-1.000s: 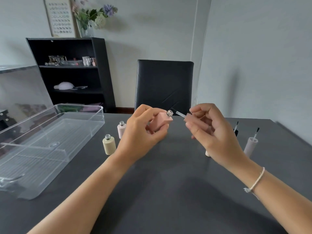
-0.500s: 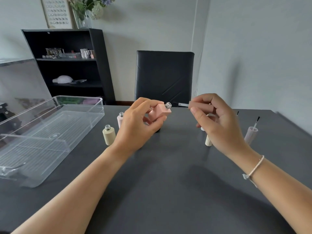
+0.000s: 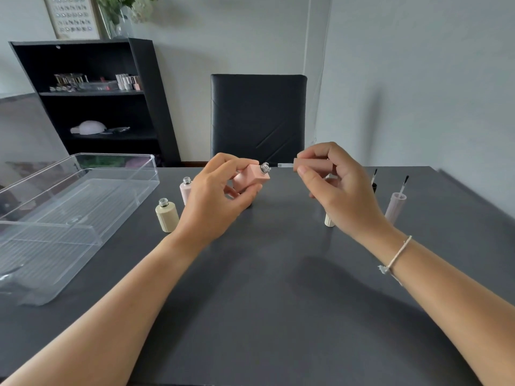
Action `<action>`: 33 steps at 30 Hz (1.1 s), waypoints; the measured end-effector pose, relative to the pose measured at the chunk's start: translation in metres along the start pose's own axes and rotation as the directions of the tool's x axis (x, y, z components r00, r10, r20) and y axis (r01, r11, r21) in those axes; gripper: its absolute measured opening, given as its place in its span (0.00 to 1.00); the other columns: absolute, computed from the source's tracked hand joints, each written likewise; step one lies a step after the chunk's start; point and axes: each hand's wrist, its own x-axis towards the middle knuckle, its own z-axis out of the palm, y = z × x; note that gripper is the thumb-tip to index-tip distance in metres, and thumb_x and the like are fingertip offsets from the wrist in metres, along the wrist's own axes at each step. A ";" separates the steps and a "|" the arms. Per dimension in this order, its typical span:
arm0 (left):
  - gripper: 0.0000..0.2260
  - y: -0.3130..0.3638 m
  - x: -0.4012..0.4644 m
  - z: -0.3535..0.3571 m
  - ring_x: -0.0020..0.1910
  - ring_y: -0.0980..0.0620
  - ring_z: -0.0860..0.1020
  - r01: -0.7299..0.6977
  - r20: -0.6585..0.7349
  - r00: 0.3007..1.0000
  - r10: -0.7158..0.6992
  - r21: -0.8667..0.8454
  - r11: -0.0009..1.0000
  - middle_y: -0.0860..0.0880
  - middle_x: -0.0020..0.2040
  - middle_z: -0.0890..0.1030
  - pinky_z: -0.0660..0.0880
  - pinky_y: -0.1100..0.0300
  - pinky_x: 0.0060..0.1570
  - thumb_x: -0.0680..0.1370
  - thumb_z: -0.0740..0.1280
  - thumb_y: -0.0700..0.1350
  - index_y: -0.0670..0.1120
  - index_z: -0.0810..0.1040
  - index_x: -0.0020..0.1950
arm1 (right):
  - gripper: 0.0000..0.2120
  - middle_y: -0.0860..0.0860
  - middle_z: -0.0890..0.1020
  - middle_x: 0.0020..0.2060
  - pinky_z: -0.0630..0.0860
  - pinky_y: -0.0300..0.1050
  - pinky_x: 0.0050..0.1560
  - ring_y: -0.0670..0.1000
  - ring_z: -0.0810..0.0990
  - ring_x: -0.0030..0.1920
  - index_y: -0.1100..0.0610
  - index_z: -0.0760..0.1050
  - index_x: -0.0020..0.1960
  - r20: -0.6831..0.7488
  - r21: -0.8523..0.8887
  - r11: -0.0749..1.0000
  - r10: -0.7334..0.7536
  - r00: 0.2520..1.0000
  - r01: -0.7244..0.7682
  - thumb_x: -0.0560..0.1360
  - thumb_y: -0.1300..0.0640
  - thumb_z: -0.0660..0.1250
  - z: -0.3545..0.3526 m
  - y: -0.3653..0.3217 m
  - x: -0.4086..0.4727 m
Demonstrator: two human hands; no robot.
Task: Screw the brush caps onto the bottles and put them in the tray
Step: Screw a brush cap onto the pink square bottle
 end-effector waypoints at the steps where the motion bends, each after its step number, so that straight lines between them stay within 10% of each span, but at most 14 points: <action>1: 0.12 0.000 0.000 0.000 0.43 0.59 0.74 0.000 0.004 1.000 0.000 0.004 1.000 0.57 0.48 0.76 0.72 0.72 0.38 0.72 0.71 0.41 0.52 0.79 0.54 | 0.03 0.42 0.82 0.40 0.77 0.51 0.38 0.47 0.76 0.40 0.49 0.73 0.44 0.002 0.001 1.000 -0.001 1.000 0.001 0.72 0.57 0.63 0.000 0.000 0.000; 16: 0.12 0.005 -0.002 -0.002 0.44 0.59 0.74 -0.010 0.058 0.998 0.007 0.056 0.998 0.54 0.48 0.75 0.74 0.66 0.39 0.72 0.71 0.43 0.50 0.79 0.55 | 0.05 0.46 0.82 0.40 0.68 0.31 0.30 0.40 0.74 0.33 0.51 0.74 0.42 0.047 -0.042 0.999 -0.027 0.999 0.029 0.73 0.61 0.64 0.000 0.002 -0.001; 33: 0.12 0.012 -0.006 0.005 0.44 0.60 0.73 -0.059 0.145 0.988 0.052 0.046 0.997 0.57 0.46 0.74 0.74 0.59 0.38 0.72 0.71 0.43 0.49 0.79 0.55 | 0.07 0.47 0.80 0.43 0.73 0.46 0.37 0.53 0.75 0.36 0.53 0.72 0.49 0.221 -0.229 0.960 -0.112 0.969 0.163 0.72 0.60 0.66 -0.002 0.011 0.001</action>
